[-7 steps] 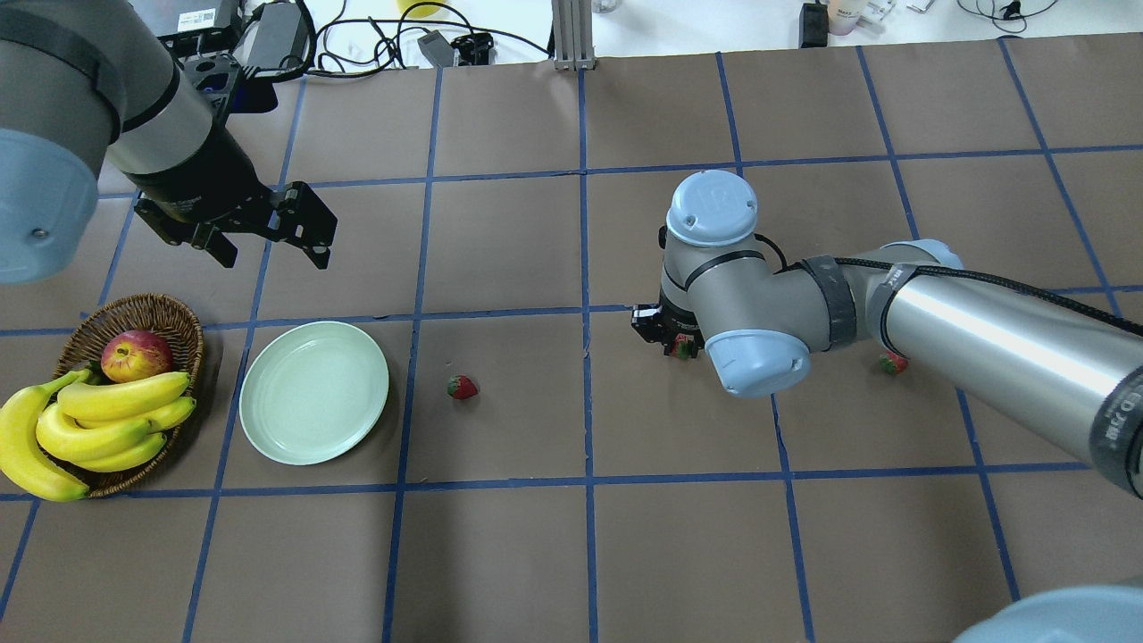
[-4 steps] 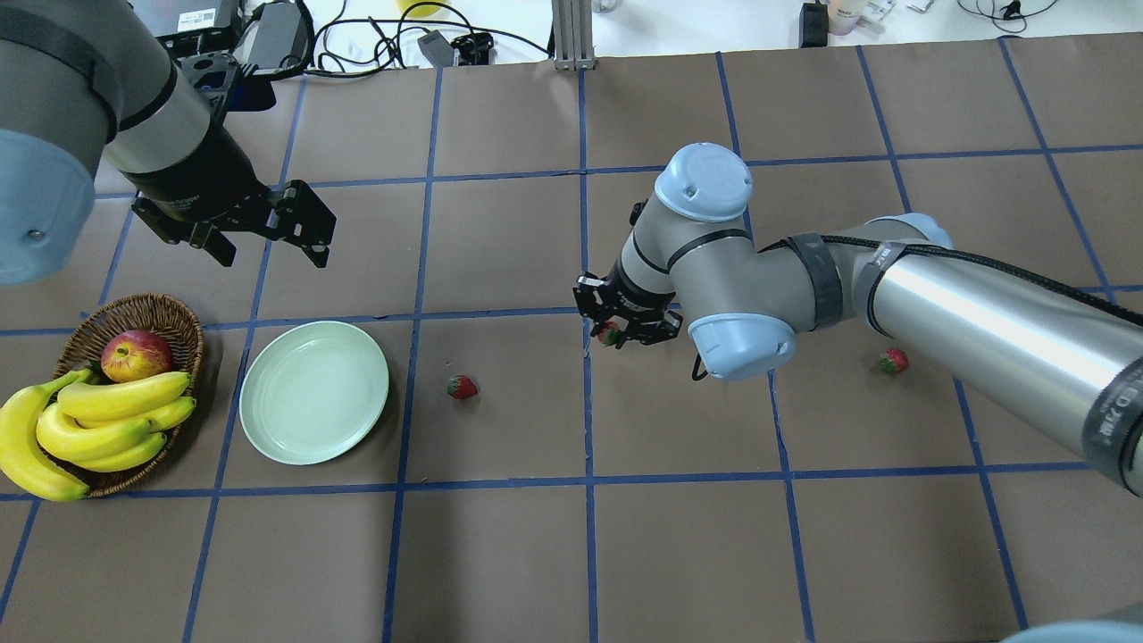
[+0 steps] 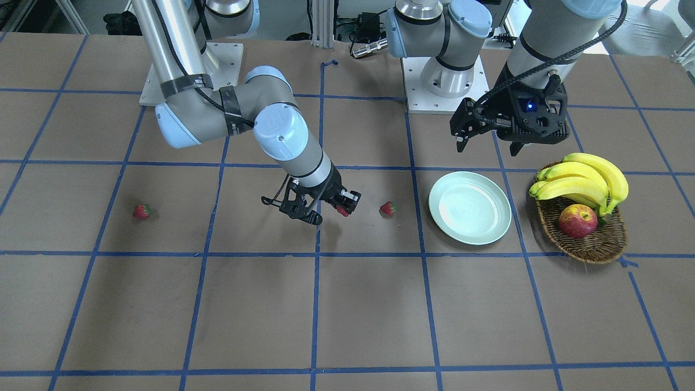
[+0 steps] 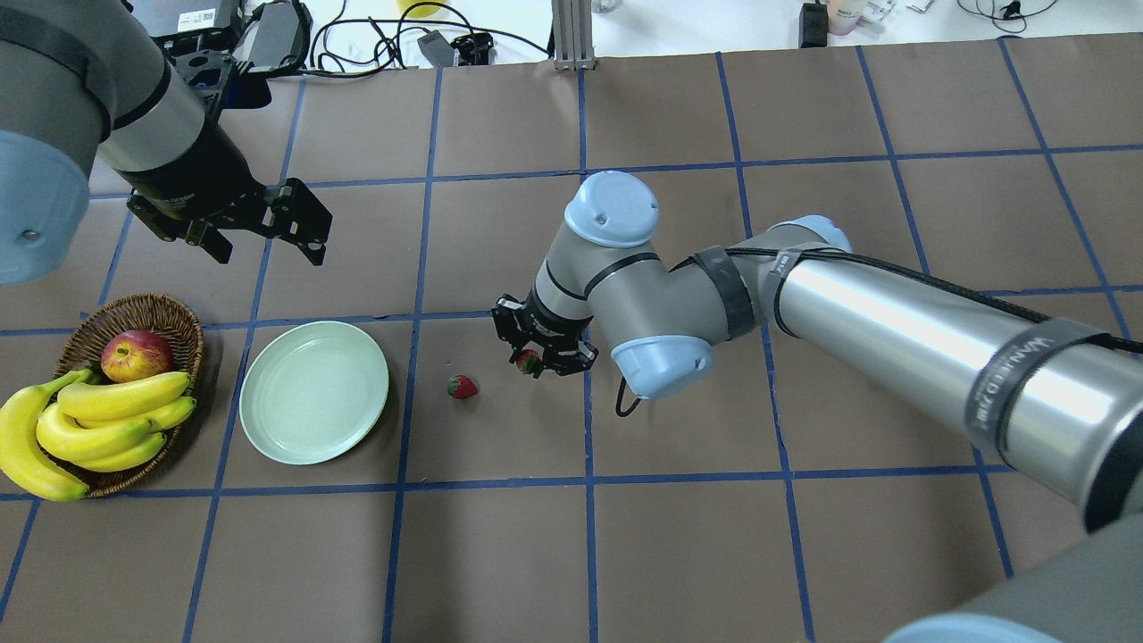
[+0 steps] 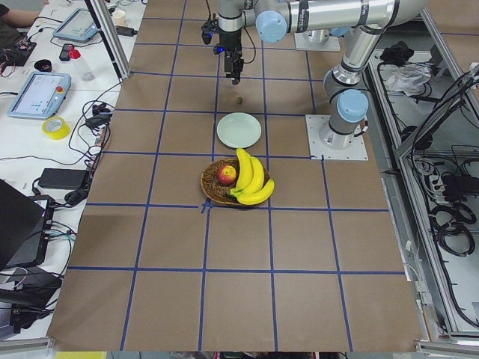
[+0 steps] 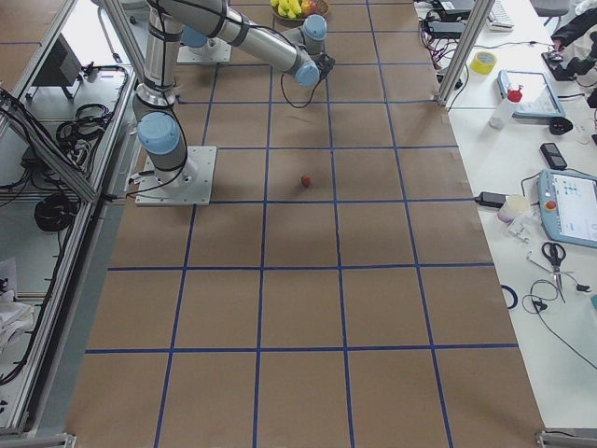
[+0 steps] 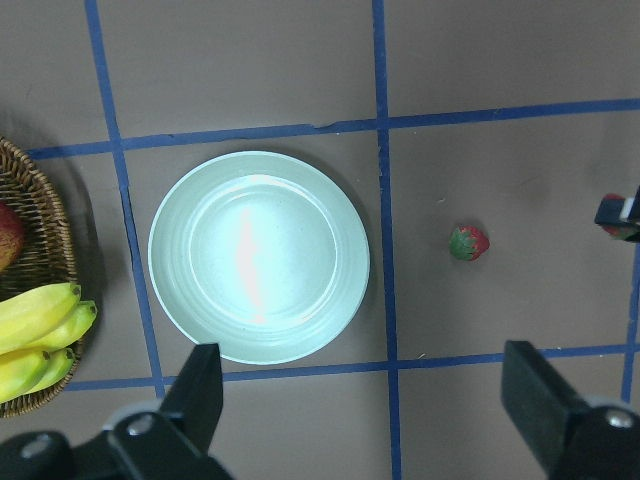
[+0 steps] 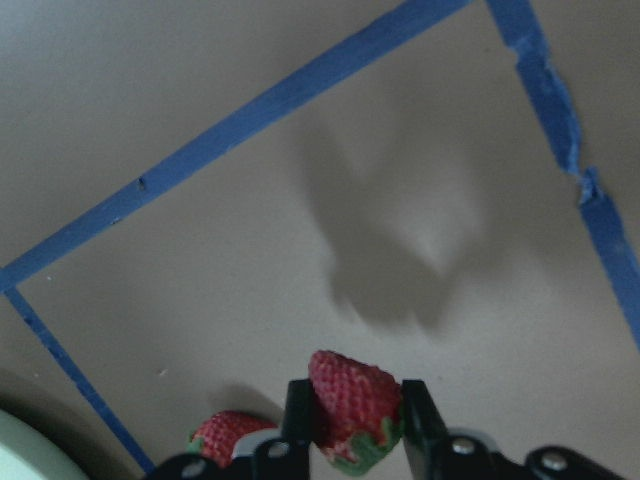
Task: Collect all strawberries into plate
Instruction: 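Carry the second strawberry beside the first and release it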
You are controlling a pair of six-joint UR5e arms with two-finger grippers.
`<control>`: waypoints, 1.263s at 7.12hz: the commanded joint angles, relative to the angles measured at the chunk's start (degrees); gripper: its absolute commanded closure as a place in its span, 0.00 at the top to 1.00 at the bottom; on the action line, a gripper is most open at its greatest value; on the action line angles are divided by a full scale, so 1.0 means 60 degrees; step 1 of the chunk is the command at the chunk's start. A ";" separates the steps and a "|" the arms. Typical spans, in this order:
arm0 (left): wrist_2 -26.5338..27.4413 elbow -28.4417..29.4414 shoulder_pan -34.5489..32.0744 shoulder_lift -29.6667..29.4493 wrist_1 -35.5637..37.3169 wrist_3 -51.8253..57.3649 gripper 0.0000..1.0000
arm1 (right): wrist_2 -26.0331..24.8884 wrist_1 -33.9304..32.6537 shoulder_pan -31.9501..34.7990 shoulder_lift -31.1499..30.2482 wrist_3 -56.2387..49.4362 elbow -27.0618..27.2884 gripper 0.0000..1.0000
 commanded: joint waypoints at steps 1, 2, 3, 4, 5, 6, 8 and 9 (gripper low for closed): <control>-0.0028 -0.0008 -0.0019 -0.0059 0.0016 0.0043 1.00 | -0.0215 0.0006 0.0193 0.0294 0.0125 -0.0308 0.55; -0.0043 -0.0008 -0.0019 -0.0045 0.0016 0.0043 1.00 | -0.0215 0.0006 0.0193 0.0323 0.0125 -0.0323 1.00; 0.0000 0.0021 -0.0019 -0.0088 0.0205 -0.0102 1.00 | -0.0229 0.0093 0.0193 0.0251 0.0096 -0.0366 1.00; 0.0001 0.0021 -0.0019 -0.0089 0.0323 -0.0002 1.00 | -0.0752 0.0123 0.0178 0.0076 -0.0035 -0.0410 1.00; 0.0015 0.0007 -0.0019 -0.0074 0.0310 0.0013 1.00 | -0.1468 0.0413 -0.0039 -0.0230 -0.1414 -0.0266 1.00; -0.0057 0.0006 -0.0034 -0.0074 0.0324 -0.0001 1.00 | -0.2287 0.1388 -0.0462 -0.0683 -0.2603 -0.0264 1.00; -0.0072 -0.0008 -0.0034 -0.0074 0.0309 0.0014 1.00 | -0.3273 0.2127 -0.2084 -0.1926 -0.4844 0.0186 1.00; -0.0116 -0.0008 -0.0034 -0.0074 0.0309 0.0014 1.00 | -0.3639 0.2072 -0.2817 -0.2353 -0.5711 0.0726 1.00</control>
